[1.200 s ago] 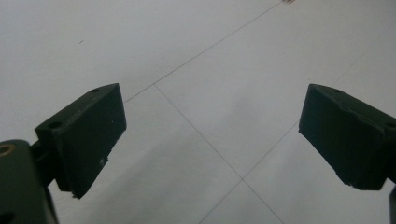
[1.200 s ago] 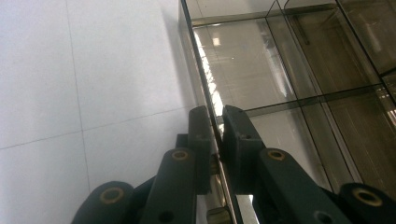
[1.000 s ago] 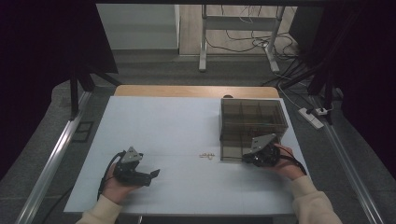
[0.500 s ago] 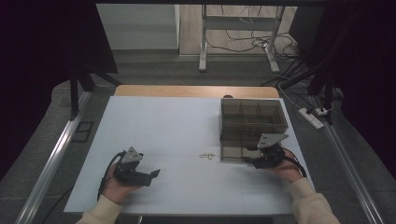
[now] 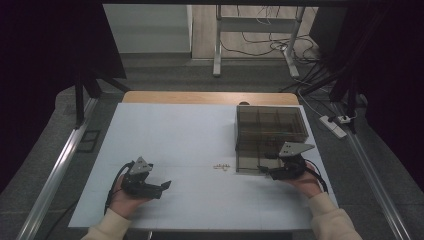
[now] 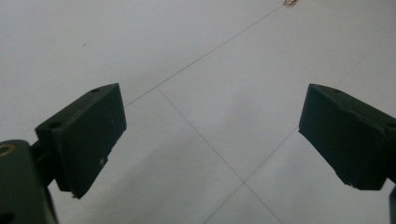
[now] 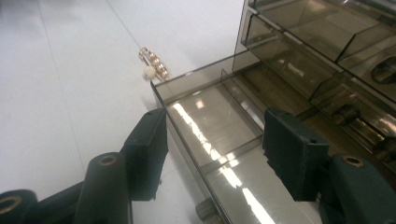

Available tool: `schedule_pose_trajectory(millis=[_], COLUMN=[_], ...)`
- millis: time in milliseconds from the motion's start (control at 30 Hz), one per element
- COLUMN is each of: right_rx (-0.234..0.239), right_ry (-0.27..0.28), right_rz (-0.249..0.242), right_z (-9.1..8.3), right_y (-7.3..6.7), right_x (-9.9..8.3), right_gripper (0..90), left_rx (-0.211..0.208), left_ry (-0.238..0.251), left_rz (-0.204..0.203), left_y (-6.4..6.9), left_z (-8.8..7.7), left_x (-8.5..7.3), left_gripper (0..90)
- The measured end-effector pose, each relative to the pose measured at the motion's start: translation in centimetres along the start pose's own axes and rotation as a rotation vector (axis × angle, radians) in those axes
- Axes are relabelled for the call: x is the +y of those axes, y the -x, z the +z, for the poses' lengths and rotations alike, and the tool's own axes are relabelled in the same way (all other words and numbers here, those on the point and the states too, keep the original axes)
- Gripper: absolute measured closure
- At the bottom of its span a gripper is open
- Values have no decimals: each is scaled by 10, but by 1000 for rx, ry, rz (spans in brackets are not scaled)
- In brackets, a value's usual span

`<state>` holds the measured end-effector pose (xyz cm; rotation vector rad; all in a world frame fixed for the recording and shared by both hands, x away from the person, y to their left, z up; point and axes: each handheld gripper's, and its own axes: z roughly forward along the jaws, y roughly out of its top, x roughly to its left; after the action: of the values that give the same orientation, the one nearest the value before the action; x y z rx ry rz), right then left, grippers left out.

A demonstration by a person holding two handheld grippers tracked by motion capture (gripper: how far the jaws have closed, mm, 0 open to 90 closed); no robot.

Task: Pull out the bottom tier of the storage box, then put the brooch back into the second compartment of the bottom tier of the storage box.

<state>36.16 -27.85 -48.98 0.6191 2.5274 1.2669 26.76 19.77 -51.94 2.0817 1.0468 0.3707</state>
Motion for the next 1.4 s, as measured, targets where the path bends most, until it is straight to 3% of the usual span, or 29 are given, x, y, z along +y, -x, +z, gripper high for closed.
schedule_pose_trajectory(millis=[333, 633, 1000, 1400], right_rx=[-25, -20, -38, -10], right_ry=[34, 44, 28, -31], right_rz=[13, 1, -28, -54], right_z=[0, 2, 8, 25], right_y=[-5, -10, -16, -22], right_x=[7, 14, 29, 42], right_gripper=[399, 400, 403, 400], left_rx=[1, 2, 3, -11], left_ry=[1, -3, -6, 1], left_rz=[1, 3, 2, -15], left_y=[0, 0, 1, -2], left_z=[1, 2, 2, 2], left_x=[0, 0, 0, -1], left_gripper=[69, 69, 68, 69])
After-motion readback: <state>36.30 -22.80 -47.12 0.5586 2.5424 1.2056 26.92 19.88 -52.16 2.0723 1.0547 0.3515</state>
